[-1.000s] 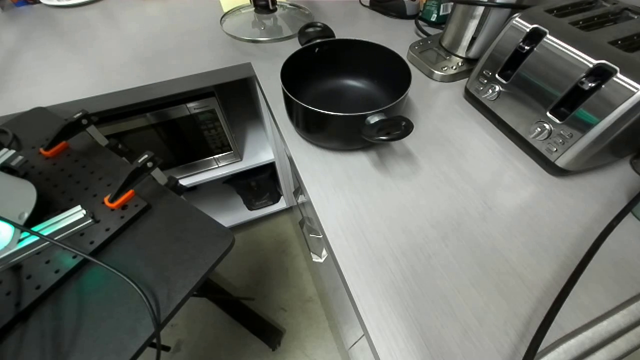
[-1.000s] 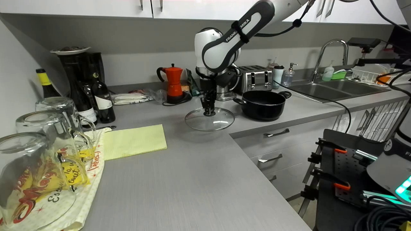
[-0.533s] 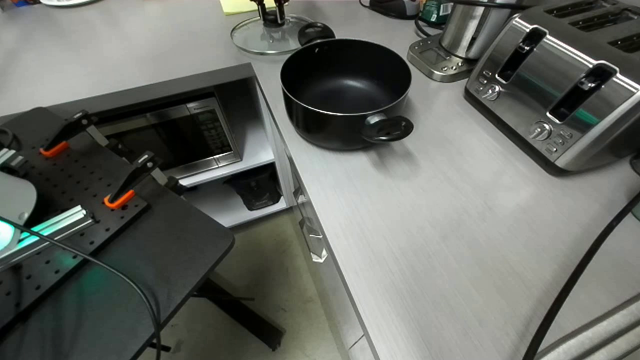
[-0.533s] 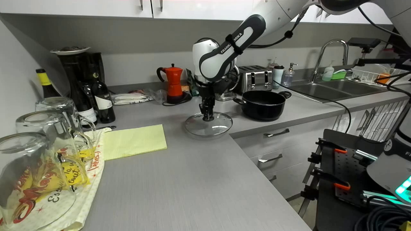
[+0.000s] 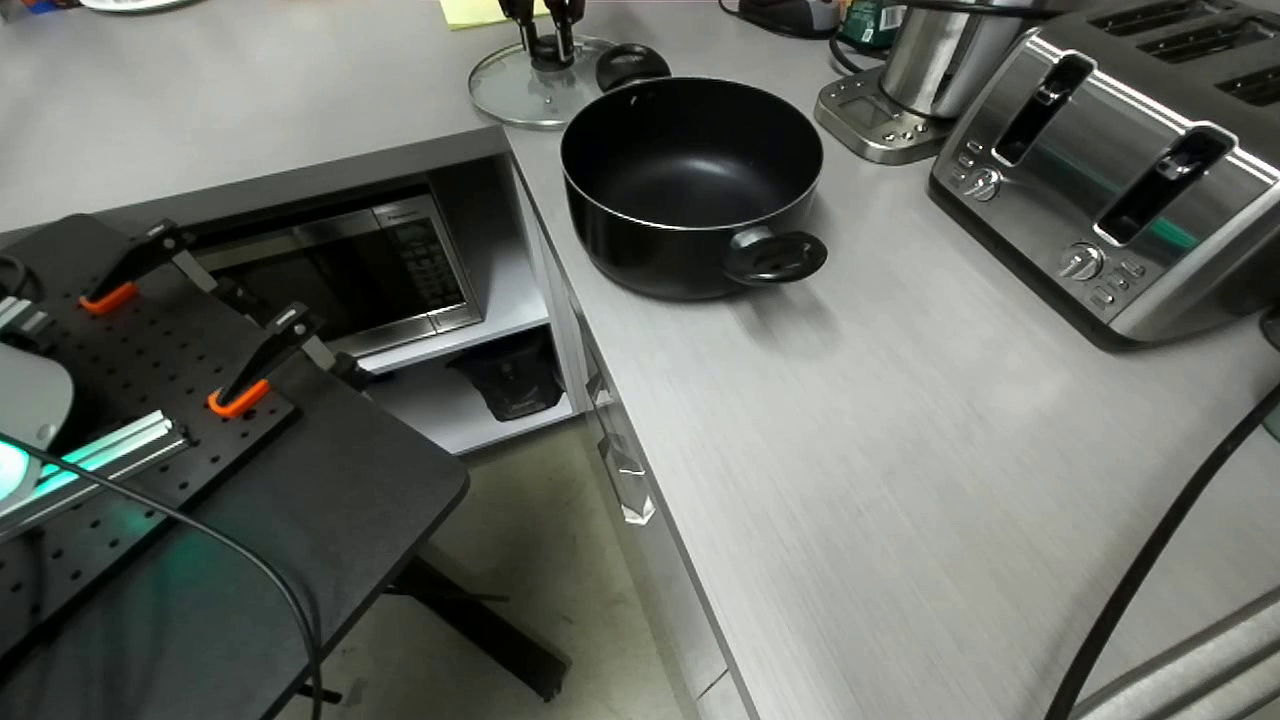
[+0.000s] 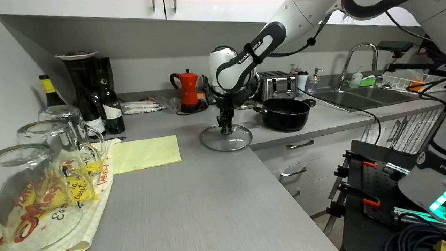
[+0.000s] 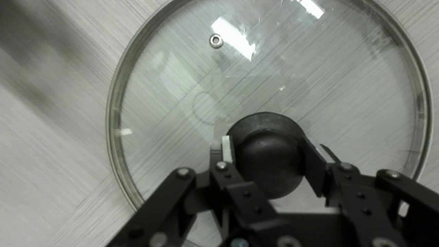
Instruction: Uncover the pot
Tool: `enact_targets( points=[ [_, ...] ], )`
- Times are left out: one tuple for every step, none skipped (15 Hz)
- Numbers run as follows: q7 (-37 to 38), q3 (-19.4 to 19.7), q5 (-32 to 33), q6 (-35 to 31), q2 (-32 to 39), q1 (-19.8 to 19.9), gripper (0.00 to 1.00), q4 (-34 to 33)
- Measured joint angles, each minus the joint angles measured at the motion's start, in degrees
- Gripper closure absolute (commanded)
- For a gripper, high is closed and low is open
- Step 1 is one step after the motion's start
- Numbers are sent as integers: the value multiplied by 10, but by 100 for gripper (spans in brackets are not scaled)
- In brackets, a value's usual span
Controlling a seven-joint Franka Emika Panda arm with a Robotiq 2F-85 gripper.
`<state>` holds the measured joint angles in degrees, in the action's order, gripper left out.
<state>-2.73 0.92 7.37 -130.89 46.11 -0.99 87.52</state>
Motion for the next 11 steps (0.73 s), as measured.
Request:
enact_targets(
  points=[
    [0, 0, 0, 0, 0, 0, 51, 0],
    [0, 0, 0, -1, 0, 0, 25, 0],
    [0, 0, 0, -3, 0, 1, 24, 0],
    [0, 0, 0, -5, 0, 1, 17, 1],
    [0, 0, 0, -9, 0, 1, 11, 1],
    [0, 0, 0, -15, -1, 2, 4, 2],
    [0, 0, -1, -21, -3, 2, 1, 4],
    [-1, -1, -1, -30, -7, 3, 0, 7],
    [-2, -2, -1, -42, -14, 4, 0, 15],
    [-5, -3, -1, -56, -23, 5, 0, 27],
    [-10, -5, -1, -70, -35, 6, 0, 44]
  ],
)
